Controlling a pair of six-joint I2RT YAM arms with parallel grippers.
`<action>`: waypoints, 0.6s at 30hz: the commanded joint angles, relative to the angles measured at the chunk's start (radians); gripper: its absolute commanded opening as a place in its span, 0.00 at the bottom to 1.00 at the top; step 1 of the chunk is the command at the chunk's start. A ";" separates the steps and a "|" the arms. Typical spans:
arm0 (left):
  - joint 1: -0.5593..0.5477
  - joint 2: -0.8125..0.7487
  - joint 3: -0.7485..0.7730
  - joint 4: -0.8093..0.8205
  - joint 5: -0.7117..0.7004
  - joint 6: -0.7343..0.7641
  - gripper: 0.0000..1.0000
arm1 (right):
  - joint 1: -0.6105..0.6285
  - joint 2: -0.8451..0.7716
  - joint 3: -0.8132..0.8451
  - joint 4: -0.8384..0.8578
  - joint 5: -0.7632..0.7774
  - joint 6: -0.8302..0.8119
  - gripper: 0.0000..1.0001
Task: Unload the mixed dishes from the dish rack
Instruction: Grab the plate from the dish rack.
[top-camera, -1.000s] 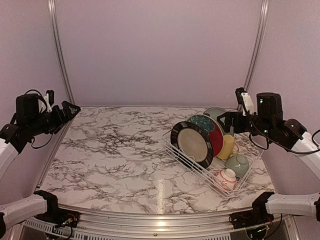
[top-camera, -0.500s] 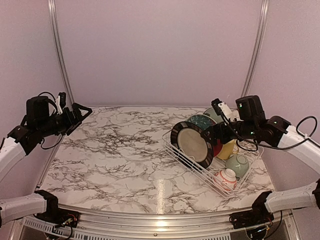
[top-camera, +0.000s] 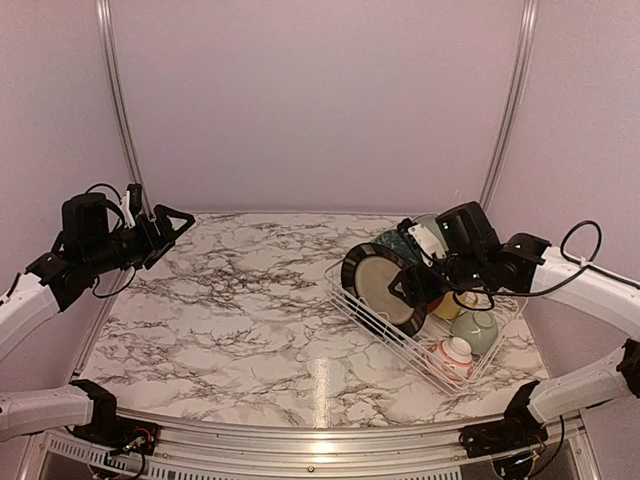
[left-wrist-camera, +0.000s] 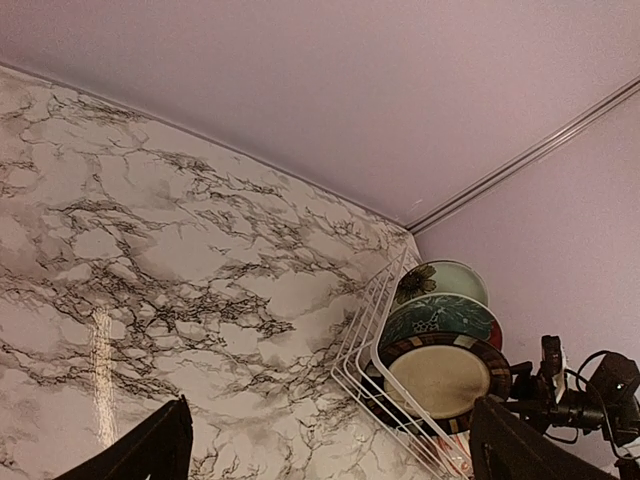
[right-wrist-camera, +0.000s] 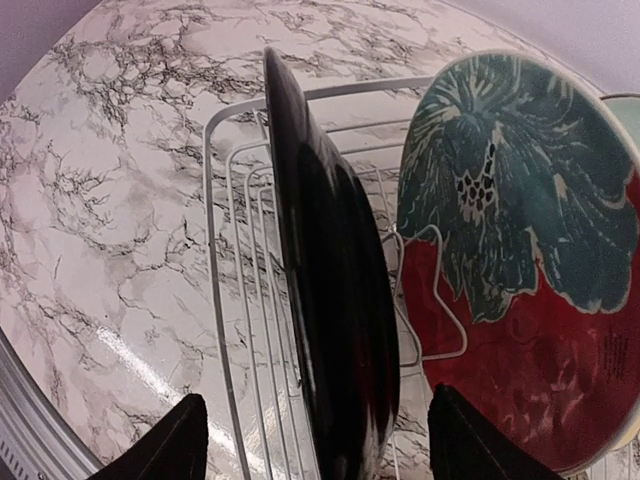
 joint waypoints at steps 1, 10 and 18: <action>-0.005 0.013 -0.021 0.036 -0.010 -0.024 0.99 | 0.043 0.020 0.013 0.006 0.064 0.030 0.71; -0.008 0.032 -0.069 0.083 0.026 -0.071 0.99 | 0.063 0.046 -0.003 0.039 0.134 0.038 0.59; -0.010 0.038 -0.077 0.119 0.023 -0.083 0.99 | 0.065 0.056 -0.028 0.105 0.153 0.048 0.48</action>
